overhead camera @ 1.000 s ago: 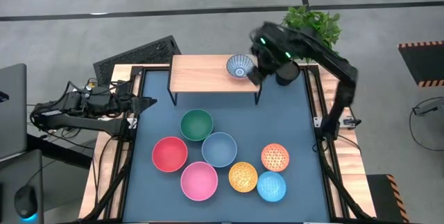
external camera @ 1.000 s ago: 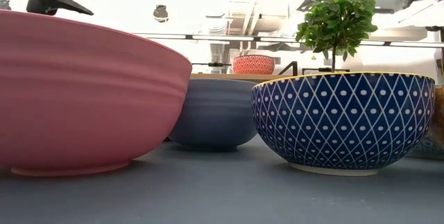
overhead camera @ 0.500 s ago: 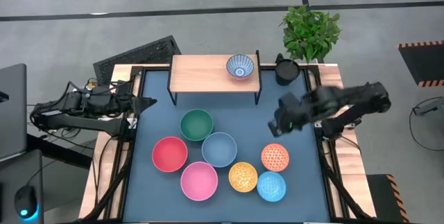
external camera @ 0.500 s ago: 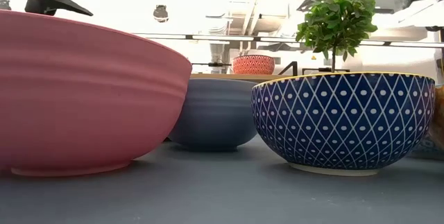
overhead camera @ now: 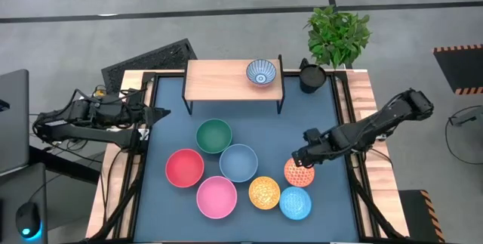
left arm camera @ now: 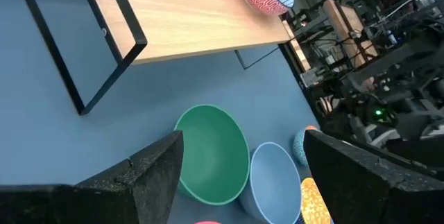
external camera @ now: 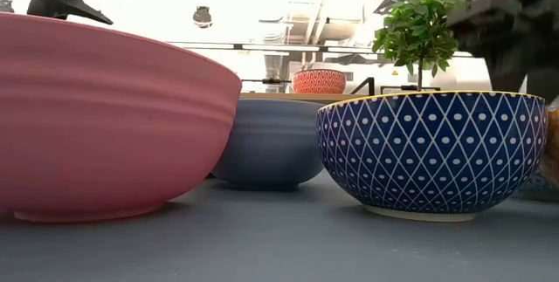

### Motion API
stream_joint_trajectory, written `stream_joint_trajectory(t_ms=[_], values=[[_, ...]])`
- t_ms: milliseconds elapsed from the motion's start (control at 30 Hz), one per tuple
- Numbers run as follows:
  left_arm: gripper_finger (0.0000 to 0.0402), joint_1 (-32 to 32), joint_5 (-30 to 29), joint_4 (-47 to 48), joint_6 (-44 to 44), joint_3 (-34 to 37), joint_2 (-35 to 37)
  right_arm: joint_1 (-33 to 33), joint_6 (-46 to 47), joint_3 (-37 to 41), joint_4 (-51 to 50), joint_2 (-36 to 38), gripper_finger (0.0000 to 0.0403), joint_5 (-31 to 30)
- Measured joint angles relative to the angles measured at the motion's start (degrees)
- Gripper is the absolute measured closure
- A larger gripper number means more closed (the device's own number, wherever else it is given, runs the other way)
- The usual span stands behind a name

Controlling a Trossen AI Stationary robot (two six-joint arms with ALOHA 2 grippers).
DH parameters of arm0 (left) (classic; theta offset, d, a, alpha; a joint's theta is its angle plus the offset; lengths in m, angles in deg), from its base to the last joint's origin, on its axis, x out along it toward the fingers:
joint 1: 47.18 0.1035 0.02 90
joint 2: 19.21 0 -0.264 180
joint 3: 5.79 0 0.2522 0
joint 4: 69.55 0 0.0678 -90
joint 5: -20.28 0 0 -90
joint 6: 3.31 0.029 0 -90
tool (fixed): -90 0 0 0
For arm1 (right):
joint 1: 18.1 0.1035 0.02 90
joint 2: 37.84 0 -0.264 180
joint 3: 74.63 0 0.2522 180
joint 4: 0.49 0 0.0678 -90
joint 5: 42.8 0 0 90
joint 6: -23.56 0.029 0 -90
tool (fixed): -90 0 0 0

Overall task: Place and stack bowls onto a shelf
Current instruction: Stack the orange-patterned bowl on top of the blue-patterned bowl on the shelf

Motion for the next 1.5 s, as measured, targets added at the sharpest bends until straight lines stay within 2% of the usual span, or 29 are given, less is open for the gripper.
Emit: stream_joint_trajectory(t_ms=[300, 433, 600, 800, 867, 1000, 1200, 1500], values=[[0.0118, 0.0, 0.38, 0.89, -2.01, 0.0, -0.01, 4.39, -0.2, 5.86, 3.63, -1.07, 0.0161, 1.39], [0.0118, 0.0, 0.21, 1.16, -2.05, 0.0, -0.02, 5.86, 1.35, 9.18, 8.84, -1.1, 0.018, 3.62], [0.0118, 0.0, -0.09, 1.14, -2.05, 0.0, -0.01, 6.85, 4.51, 12.35, 13.95, -1.1, 0.0238, 4.69], [0.0118, 0.0, -0.42, 1.13, -2.05, 0.0, -0.01, 6.19, 6.24, 11.94, 14.04, -0.93, 0.0366, 4.6], [0.0118, 0.0, -0.98, 1.09, -2.06, 0.0, 0.0, 5.42, 7.03, 11.3, 13.75, -0.95, 0.0363, 4.71], [0.0118, 0.0, -1.63, 1.09, -2.06, 0.0, -0.01, 2.27, 7.21, 8.43, 12.53, -0.95, 0.0363, 4.8], [0.0118, 0.0, -1.68, 1.09, -2.05, 0.0, 0.0, -7.25, -1.02, -0.88, 5.64, -0.95, 0.0363, 4.73], [0.0118, 0.0, -1.68, 1.09, -1.59, 0.0, -0.01, -26.58, -25.67, -22.41, 2.98, -1.15, 0.0363, 4.43]])
